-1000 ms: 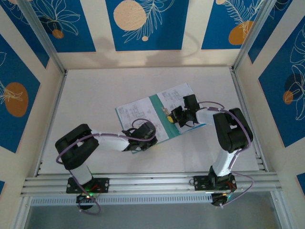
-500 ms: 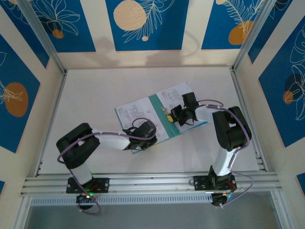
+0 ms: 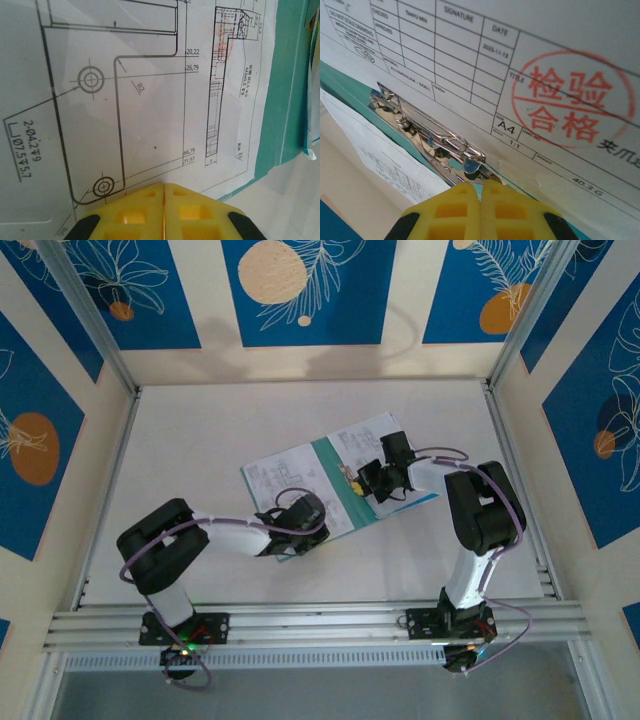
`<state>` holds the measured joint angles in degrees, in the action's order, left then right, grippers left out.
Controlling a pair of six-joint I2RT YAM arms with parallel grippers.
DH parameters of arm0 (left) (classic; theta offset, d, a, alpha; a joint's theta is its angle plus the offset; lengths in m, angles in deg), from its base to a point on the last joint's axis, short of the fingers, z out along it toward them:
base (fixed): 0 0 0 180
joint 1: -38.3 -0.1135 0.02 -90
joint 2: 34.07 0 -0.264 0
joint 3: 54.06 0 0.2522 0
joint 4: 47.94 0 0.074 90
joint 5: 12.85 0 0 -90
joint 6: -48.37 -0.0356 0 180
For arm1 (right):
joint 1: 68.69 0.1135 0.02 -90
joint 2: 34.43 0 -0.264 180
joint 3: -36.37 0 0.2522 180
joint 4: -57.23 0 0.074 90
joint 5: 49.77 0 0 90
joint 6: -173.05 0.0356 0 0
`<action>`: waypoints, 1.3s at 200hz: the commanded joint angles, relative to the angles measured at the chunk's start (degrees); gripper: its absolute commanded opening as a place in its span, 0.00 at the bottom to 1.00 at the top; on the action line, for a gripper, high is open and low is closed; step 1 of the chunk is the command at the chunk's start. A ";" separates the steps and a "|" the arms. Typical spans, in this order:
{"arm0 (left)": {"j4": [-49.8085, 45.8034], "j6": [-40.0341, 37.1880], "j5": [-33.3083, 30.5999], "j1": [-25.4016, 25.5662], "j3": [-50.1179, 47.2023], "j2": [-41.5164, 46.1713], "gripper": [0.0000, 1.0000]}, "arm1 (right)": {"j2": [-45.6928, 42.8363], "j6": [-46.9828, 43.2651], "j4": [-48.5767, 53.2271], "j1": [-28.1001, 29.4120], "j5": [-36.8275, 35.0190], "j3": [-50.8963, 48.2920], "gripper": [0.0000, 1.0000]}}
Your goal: Put the files into the folder
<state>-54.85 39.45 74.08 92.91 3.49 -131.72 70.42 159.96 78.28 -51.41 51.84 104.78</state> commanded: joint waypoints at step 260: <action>-4.92 -0.13 -0.44 -1.87 -2.37 0.79 0.07 | 12.61 1.42 24.55 4.10 -19.29 2.12 0.00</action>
<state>-54.50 39.47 74.03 91.75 2.92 -131.26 73.72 159.21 86.13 -48.33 45.83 111.56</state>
